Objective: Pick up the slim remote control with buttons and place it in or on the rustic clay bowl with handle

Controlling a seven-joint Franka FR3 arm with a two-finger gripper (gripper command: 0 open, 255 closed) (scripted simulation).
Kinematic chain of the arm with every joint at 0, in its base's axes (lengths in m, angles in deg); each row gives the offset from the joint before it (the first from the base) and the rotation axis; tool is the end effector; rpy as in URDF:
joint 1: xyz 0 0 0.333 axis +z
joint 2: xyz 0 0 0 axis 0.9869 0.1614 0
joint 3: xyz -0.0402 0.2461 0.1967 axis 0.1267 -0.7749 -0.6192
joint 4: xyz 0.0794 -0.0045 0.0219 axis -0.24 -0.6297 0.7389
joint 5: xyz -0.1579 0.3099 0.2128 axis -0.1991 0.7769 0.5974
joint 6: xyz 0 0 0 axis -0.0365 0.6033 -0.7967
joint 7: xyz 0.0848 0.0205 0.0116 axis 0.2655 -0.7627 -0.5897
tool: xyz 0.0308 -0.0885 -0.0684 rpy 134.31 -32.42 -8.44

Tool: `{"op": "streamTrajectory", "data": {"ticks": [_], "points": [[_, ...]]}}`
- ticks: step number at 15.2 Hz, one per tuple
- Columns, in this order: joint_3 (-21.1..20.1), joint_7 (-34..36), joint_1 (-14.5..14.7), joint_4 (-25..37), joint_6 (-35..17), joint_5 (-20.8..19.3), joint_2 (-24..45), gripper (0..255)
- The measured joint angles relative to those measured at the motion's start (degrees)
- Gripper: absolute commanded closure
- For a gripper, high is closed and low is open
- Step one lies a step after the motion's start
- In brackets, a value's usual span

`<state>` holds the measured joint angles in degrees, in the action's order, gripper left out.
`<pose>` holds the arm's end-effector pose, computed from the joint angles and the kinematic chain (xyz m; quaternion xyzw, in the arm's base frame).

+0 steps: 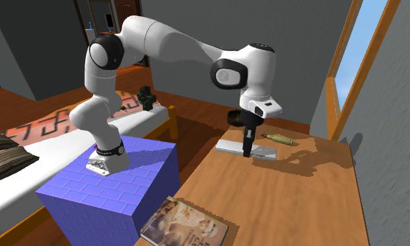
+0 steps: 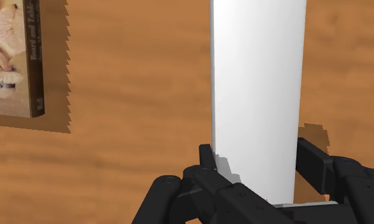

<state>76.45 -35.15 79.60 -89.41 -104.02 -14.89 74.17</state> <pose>0.6876 -0.0763 0.4396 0.9992 -0.0376 0.0041 0.0094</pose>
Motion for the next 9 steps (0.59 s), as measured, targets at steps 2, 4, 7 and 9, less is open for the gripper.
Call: {"op": "streamTrajectory", "data": {"ticks": [2, 4, 7, 9], "points": [[0.01, 0.03, 0.0, 1.28, 1.43, -0.02, -0.15, 255], [0.0, 0.12, 0.04, 2.51, 2.85, -0.05, -0.35, 255], [0.01, 0.14, 0.03, 4.49, 4.93, -0.07, -0.45, 255], [0.05, 0.04, -0.05, 5.73, 6.41, -0.08, -0.7, 255]]}}
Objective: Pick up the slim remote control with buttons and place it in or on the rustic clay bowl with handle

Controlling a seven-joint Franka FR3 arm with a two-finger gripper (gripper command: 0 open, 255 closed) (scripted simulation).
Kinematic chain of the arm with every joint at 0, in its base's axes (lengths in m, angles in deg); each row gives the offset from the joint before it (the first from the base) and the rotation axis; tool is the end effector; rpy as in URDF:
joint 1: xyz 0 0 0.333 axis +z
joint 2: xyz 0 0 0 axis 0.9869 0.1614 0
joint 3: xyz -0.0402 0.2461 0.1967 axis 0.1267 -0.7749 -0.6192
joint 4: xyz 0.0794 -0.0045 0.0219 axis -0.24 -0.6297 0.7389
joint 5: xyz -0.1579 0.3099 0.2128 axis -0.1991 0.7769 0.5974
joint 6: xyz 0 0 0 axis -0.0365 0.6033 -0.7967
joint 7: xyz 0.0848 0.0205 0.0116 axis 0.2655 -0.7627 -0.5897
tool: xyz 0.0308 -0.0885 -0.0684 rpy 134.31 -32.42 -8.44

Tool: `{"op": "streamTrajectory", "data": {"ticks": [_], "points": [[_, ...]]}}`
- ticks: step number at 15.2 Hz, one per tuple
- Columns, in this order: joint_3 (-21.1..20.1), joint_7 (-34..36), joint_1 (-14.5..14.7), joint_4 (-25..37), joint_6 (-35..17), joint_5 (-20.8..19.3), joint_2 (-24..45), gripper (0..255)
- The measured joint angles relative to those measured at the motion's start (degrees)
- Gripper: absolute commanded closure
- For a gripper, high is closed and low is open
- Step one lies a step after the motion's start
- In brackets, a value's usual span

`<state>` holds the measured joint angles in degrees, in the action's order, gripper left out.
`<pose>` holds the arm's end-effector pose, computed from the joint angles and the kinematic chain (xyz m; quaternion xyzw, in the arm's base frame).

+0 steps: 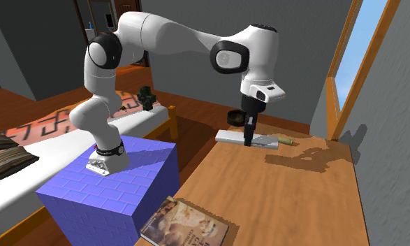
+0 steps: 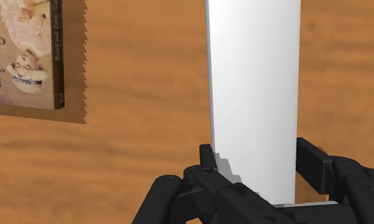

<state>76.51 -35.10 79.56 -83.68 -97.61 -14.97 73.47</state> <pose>0.6865 -0.0756 0.4877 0.9992 -0.0376 0.0042 0.0093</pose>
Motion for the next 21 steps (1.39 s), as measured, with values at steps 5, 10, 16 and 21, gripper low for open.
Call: {"op": "streamTrajectory", "data": {"ticks": [5, 10, 16, 21], "points": [[-1.33, 4.5, 3.24, -1.03, 0.56, -0.67, -1.53, 255], [-3.24, 10.66, 7.49, -3.27, 0.05, -1.46, -3.2, 255], [-5.65, 18.09, 12.49, -3.21, 0.24, -2.28, -3.2, 255], [-7.52, 24.04, 16.58, 0.9, 1.54, -2.97, -0.26, 255]]}}
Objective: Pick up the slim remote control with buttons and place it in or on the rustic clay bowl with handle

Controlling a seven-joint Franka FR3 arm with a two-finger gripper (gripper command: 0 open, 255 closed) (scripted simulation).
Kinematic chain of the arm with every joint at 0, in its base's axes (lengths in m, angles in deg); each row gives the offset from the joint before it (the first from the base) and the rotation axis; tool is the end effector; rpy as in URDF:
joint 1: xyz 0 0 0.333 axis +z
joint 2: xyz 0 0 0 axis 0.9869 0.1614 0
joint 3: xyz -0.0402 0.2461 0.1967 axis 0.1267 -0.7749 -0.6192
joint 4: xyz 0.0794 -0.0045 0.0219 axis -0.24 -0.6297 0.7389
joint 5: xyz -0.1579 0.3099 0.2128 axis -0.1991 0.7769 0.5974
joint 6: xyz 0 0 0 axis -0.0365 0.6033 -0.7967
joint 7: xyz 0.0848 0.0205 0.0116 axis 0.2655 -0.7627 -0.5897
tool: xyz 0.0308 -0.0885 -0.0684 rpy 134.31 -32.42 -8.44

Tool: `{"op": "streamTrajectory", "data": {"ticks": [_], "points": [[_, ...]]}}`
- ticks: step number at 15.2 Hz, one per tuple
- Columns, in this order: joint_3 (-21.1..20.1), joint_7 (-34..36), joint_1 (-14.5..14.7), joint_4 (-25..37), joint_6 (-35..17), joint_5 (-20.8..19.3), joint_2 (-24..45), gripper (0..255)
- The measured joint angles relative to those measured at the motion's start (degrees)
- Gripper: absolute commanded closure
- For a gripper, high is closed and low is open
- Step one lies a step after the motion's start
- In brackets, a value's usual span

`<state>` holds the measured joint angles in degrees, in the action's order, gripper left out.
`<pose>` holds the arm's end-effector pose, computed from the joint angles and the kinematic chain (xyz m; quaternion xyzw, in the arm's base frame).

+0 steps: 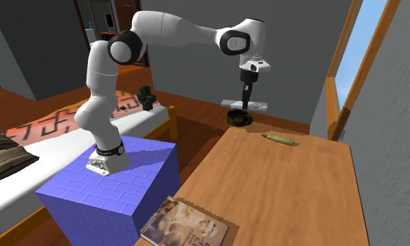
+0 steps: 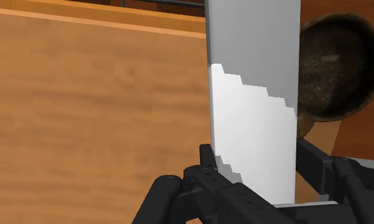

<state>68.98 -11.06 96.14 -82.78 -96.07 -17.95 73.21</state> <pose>0.6613 0.1927 0.4950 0.9993 -0.0370 0.0039 0.0095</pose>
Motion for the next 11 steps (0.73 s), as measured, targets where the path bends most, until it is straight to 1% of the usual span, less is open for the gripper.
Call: {"op": "streamTrajectory", "data": {"ticks": [5, 8, 9, 11], "points": [[-1.65, 5.68, 4.14, 4.13, 1.49, -0.72, 2.77, 255], [-2.55, 9.13, 6.86, 8.53, 3.21, -1.24, 5.56, 255], [-2.72, 9.82, 7.44, 9.83, 3.58, -1.37, 6.5, 255], [-2.81, 10.32, 7.77, 9.17, 2.63, -1.44, 6.83, 255]]}}
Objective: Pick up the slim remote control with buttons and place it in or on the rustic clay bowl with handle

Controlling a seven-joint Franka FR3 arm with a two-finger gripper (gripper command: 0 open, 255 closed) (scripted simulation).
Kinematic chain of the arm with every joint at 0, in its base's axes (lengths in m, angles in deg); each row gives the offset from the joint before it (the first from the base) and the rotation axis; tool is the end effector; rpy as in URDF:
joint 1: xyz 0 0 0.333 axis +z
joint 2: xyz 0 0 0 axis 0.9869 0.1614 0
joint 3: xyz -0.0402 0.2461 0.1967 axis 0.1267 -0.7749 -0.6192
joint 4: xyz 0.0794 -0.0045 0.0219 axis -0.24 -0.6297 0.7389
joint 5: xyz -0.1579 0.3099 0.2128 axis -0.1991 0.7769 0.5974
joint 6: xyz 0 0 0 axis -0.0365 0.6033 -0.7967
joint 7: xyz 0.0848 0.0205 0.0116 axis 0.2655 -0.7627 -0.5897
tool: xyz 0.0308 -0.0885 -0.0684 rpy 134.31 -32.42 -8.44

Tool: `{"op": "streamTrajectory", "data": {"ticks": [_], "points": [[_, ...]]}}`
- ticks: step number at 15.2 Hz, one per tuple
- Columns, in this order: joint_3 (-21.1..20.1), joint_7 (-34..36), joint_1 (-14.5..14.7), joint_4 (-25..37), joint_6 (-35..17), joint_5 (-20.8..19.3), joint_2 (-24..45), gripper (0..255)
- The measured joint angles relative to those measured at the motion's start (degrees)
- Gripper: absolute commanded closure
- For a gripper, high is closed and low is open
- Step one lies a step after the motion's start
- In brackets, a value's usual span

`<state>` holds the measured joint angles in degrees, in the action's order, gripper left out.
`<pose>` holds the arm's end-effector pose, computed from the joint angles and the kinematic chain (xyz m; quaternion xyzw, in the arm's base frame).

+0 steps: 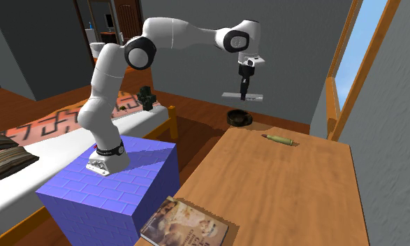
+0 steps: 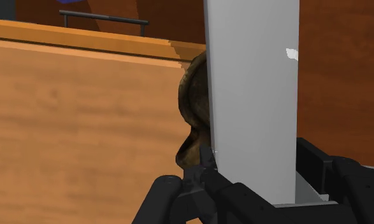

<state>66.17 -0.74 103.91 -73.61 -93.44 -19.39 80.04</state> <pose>0.6453 0.3135 0.4869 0.9993 -0.0372 0.0036 0.0094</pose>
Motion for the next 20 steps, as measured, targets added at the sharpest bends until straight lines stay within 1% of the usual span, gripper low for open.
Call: {"op": "streamTrajectory", "data": {"ticks": [11, 18, 19, 20], "points": [[0.05, 0.33, -0.13, -8.03, -8.39, -0.1, 0.36, 255], [0.04, 0.44, -0.09, -9.0, -9.27, -0.12, 0.27, 255], [0.04, 0.44, -0.09, -9.0, -9.28, -0.12, 0.27, 0], [0.04, 0.43, -0.1, -9.0, -9.28, -0.12, 0.26, 0]]}}
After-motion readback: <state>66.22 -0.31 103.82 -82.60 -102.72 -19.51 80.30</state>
